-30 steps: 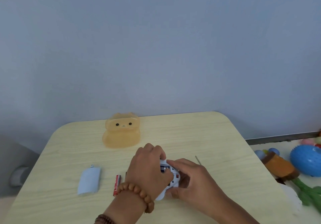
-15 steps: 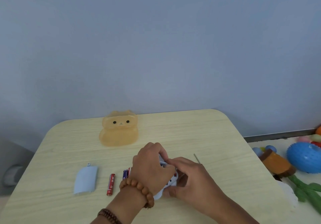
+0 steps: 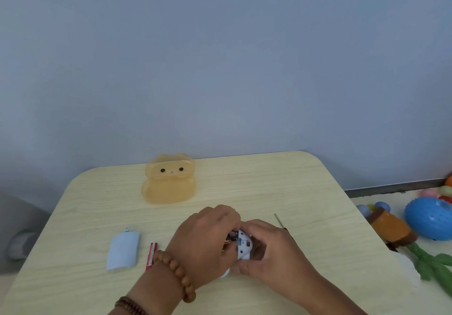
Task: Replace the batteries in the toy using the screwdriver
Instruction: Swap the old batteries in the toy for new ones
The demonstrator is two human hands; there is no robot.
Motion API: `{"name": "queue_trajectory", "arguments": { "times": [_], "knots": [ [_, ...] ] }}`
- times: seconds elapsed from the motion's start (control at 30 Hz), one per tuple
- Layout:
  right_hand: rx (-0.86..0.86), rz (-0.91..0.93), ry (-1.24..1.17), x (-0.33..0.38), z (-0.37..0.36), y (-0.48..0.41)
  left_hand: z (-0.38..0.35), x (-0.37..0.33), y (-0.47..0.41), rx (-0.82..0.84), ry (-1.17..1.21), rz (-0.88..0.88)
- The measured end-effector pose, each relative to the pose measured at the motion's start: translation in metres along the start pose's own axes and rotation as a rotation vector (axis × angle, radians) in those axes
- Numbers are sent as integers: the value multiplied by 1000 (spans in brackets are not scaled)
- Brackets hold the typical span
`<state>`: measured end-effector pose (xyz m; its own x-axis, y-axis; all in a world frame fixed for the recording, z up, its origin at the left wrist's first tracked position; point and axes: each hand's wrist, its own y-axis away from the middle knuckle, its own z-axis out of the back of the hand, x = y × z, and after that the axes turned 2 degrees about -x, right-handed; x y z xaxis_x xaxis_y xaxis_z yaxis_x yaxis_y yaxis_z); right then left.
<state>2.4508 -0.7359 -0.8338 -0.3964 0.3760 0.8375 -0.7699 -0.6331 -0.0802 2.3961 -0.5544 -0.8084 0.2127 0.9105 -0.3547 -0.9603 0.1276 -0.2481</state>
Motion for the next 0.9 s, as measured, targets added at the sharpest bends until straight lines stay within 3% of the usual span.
{"name": "queue_trajectory", "arguments": {
  "times": [0.23, 0.33, 0.47, 0.57, 0.63, 0.8, 0.9],
  "knots": [
    [-4, -26, -26, 0, 1, -1, 5, 3, -6, -74, -10, -33],
    [0, -26, -24, 0, 0, -2, 19, 3, -10, -159, 231, 144],
    [-12, -33, -44, -2, -1, -4, 38, 14, -18, -313, 769, 436],
    [-7, -53, -48, -4, -3, -5, 47, 37, -17, -300, 944, 542],
    [-6, -64, -44, -7, -5, -6, 51, 52, -13, -267, 891, 531],
    [2, -82, -71, -11, -5, -7, 61, 97, -7, -336, 436, 493],
    [2, -83, -64, -13, -5, -8, 62, 121, -1, -284, 229, 463]
  ]
}}
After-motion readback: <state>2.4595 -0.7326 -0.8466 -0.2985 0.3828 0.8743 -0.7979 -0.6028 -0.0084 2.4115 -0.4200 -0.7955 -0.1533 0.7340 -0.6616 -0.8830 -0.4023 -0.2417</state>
